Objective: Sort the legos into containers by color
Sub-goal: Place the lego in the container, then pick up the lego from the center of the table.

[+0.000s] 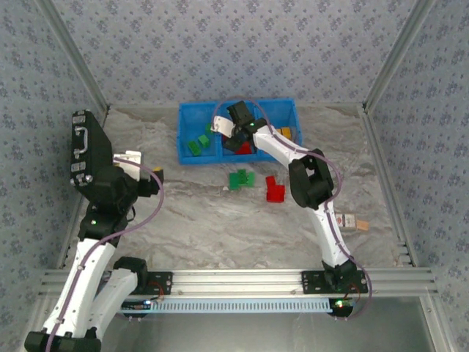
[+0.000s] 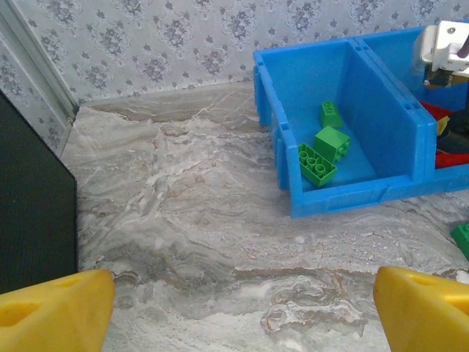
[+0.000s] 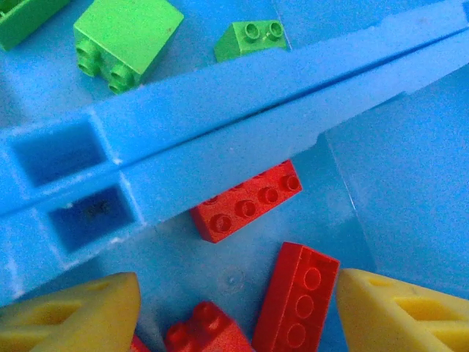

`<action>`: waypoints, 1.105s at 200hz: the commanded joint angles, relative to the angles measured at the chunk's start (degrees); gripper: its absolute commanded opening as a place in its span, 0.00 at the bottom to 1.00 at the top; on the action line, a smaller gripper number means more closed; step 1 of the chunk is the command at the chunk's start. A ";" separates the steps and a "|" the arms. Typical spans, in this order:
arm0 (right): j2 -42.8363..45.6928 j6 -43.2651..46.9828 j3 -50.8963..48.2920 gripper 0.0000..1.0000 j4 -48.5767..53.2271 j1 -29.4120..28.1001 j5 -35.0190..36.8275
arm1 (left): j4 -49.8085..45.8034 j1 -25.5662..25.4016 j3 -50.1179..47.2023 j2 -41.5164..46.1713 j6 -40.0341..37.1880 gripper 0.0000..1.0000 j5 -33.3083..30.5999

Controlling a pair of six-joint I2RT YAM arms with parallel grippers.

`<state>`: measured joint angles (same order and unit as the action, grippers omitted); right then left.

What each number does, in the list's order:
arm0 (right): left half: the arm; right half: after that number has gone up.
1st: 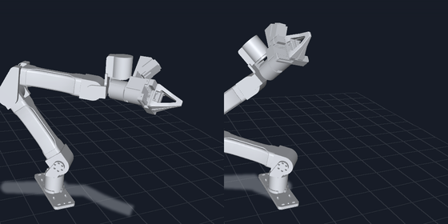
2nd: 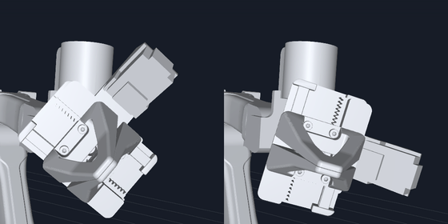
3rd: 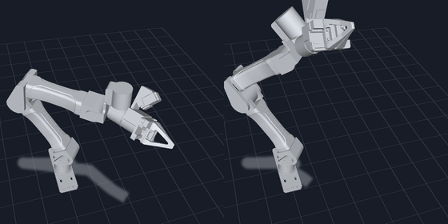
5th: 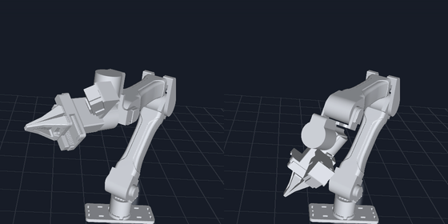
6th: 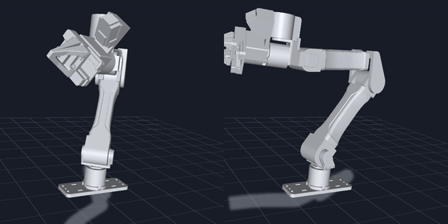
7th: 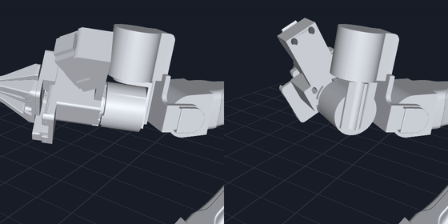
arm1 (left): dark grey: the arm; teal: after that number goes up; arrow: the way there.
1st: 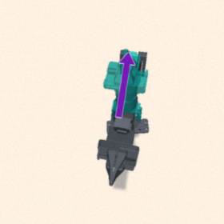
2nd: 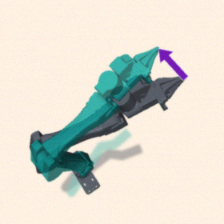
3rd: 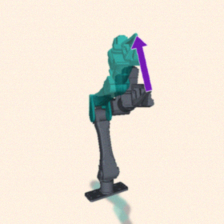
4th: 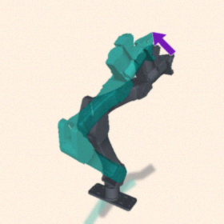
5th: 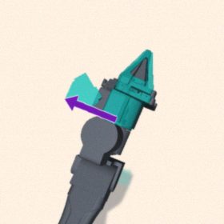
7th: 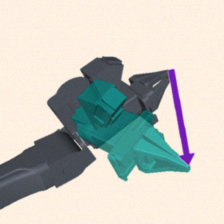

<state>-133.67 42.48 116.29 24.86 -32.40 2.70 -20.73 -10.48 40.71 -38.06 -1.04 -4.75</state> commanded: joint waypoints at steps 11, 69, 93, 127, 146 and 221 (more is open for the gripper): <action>8.23 -7.94 -0.09 0.79 2.62 -1.27 5.33 | 2.23 0.37 1.04 -0.33 -0.49 0.91 1.68; 23.09 -33.23 -15.43 0.85 7.51 -6.01 16.71 | 3.80 0.37 -0.15 -1.28 -0.26 0.91 2.66; 28.48 -49.77 -24.34 0.84 8.27 -9.54 23.25 | 4.39 0.33 -0.10 -1.56 0.16 0.91 3.55; 31.28 -70.12 -28.13 0.99 12.29 -10.59 17.74 | 5.16 0.37 -0.37 -2.38 0.69 0.91 4.63; 33.00 -77.71 -32.47 0.99 11.16 -10.63 16.96 | 4.93 0.37 -0.44 -2.56 0.52 0.91 4.28; 31.06 -89.78 -39.27 0.85 8.16 -5.14 6.88 | 4.91 0.37 -0.85 -1.67 0.42 0.91 4.07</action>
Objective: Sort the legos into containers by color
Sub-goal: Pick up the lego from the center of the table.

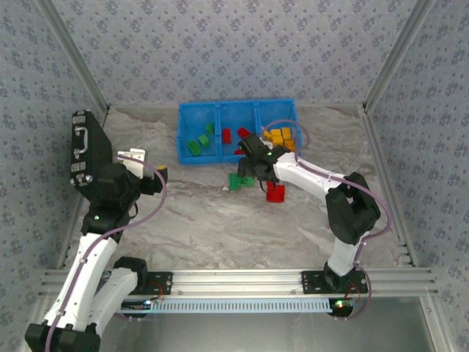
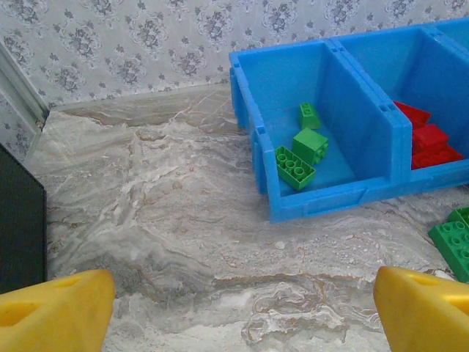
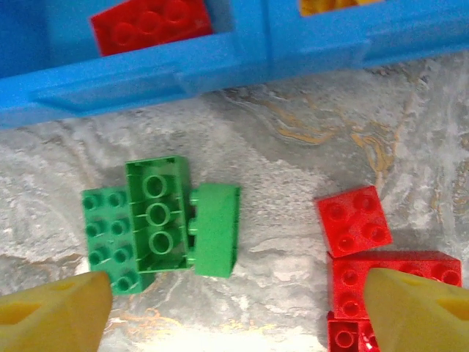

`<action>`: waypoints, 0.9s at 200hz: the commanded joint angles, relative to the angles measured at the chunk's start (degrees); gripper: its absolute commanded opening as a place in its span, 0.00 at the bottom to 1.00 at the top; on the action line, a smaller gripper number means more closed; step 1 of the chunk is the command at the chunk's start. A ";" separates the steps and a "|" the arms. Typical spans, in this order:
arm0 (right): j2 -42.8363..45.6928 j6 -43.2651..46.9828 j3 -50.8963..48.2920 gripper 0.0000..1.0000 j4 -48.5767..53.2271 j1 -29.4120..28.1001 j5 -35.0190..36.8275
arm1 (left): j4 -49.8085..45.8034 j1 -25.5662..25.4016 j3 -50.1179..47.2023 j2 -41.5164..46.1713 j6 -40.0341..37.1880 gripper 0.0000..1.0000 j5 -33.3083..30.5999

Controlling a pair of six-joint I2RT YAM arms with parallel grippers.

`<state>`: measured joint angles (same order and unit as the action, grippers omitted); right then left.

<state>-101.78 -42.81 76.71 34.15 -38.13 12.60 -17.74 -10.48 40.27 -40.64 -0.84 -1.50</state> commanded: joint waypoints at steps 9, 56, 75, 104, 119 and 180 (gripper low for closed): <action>-1.67 -4.18 0.96 0.81 -0.93 0.75 -3.24 | 1.93 0.35 -0.44 1.07 0.22 0.91 0.79; -5.62 -1.55 3.09 0.75 -0.76 1.05 -2.35 | 1.74 0.37 -0.37 1.53 -0.04 0.91 0.71; -7.21 -0.54 3.59 0.70 -1.26 1.08 -2.65 | 1.66 0.37 -0.46 1.71 -0.08 0.91 0.47; -9.65 1.25 5.07 0.63 -1.46 1.19 -2.91 | 1.81 0.37 -0.40 1.40 -0.15 0.91 0.35; -10.82 2.08 6.10 0.61 -1.11 1.15 -2.98 | 1.67 0.37 -0.28 1.19 -0.22 0.91 0.33; -12.48 3.52 6.12 0.45 -0.93 1.23 -4.51 | 1.48 0.33 -0.19 1.00 -0.64 0.91 -0.08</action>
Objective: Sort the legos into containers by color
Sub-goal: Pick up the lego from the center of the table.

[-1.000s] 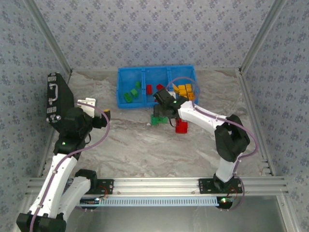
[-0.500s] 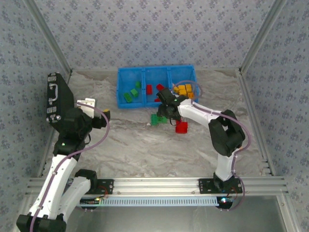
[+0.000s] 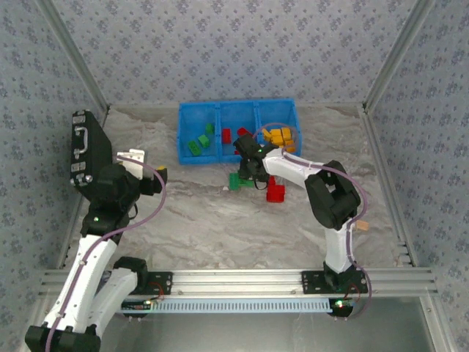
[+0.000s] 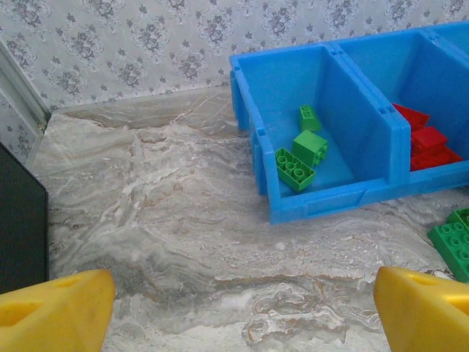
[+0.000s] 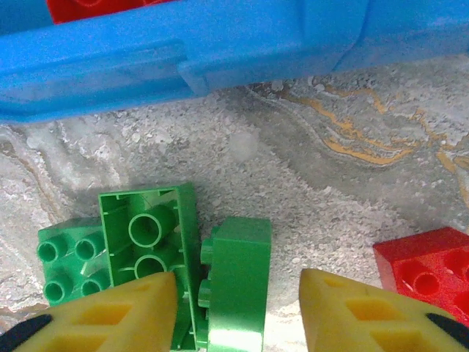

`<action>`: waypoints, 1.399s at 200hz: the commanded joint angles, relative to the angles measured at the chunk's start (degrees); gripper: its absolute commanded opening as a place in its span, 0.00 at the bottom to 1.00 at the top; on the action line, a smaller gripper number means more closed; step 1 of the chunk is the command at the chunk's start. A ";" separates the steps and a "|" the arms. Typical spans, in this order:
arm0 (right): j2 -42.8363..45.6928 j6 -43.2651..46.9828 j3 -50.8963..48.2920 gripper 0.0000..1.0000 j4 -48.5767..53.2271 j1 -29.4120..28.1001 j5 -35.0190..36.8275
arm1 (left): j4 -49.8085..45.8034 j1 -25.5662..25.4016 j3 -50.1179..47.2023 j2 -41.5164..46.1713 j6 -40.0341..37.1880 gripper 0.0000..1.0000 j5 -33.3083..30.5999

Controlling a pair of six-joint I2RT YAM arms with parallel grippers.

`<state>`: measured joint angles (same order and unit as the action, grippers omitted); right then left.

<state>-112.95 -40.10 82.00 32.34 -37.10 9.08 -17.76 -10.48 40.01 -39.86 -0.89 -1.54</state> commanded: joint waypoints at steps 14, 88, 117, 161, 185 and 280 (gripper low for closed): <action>-1.40 0.81 0.23 0.43 0.50 0.21 -1.32 | 1.63 0.37 0.07 0.18 -0.52 0.91 -0.09; -2.01 0.92 -1.47 0.35 -1.14 0.70 -2.61 | 1.32 0.37 0.28 0.57 -0.48 0.91 -0.10; -1.76 1.22 -2.21 0.31 -1.90 0.85 -3.16 | 1.34 0.37 0.42 0.87 -0.39 0.91 -0.52; -1.02 2.86 -1.74 0.27 -0.87 1.31 -3.36 | 1.37 0.36 0.70 0.24 -0.30 0.91 -0.66; -0.44 3.62 -1.04 0.24 -0.56 1.51 -3.89 | 1.78 0.54 0.58 0.63 -0.08 0.91 -0.31; 1.34 8.84 9.38 0.22 6.67 2.06 -2.81 | 1.74 0.80 0.42 1.16 -0.34 0.92 -0.23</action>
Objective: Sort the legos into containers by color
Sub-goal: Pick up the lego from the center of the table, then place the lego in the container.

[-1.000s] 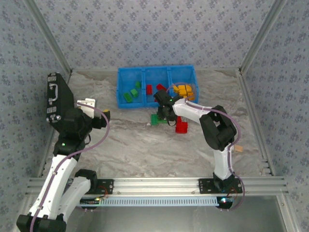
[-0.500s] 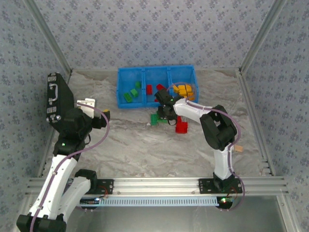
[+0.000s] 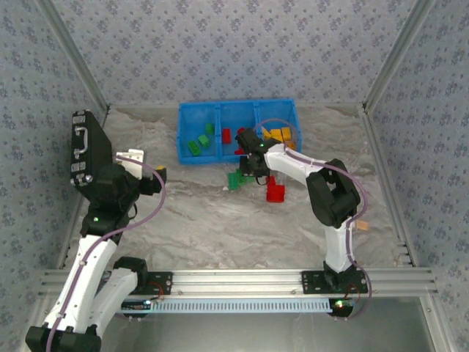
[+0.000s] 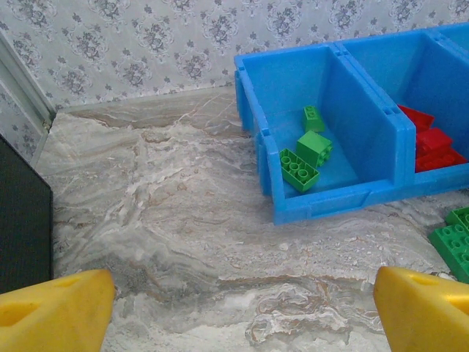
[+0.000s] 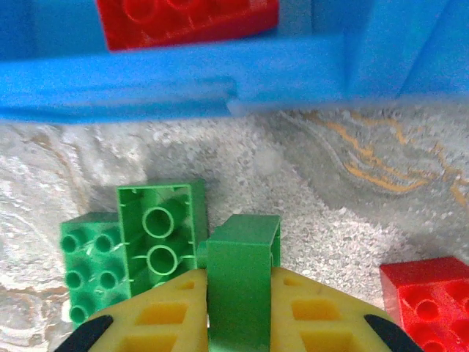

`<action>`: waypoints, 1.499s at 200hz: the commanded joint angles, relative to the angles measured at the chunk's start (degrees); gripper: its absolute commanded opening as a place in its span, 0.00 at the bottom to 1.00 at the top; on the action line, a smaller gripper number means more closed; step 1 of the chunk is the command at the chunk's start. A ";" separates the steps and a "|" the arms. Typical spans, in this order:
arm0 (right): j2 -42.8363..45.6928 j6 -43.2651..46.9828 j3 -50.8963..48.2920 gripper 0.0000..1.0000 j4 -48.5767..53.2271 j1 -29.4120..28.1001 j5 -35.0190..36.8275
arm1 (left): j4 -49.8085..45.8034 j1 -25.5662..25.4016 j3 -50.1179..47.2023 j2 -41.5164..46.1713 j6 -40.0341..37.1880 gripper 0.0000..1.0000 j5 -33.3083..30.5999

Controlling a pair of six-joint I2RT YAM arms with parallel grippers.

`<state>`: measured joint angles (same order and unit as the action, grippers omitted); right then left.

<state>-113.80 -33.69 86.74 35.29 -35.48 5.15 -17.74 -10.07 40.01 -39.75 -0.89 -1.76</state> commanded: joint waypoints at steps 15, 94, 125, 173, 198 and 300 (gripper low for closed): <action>1.72 3.89 8.81 0.22 4.35 0.42 2.03 | 1.78 0.35 0.34 1.33 -0.36 0.92 0.00; -19.88 19.12 51.92 0.24 6.04 -1.77 1.10 | -0.21 0.40 0.83 2.25 0.65 0.91 -0.05; -27.86 22.98 61.99 0.25 3.81 -2.40 -3.83 | -2.31 0.32 2.76 0.30 1.77 0.91 1.99; -32.14 29.26 61.71 0.29 -2.33 -3.71 -8.60 | -4.75 -0.60 5.99 -5.87 10.44 0.86 10.84; -33.76 30.80 61.33 0.37 -1.38 -3.67 -9.48 | -3.90 -7.00 6.55 -10.43 15.29 0.86 10.92; -12.40 36.24 40.25 0.67 -5.44 2.04 -14.93 | 0.79 -29.91 15.94 -39.47 18.07 0.85 0.80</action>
<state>-136.03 0.75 130.39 31.03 -36.84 -9.67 -19.18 -37.69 52.23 -74.24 16.60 0.69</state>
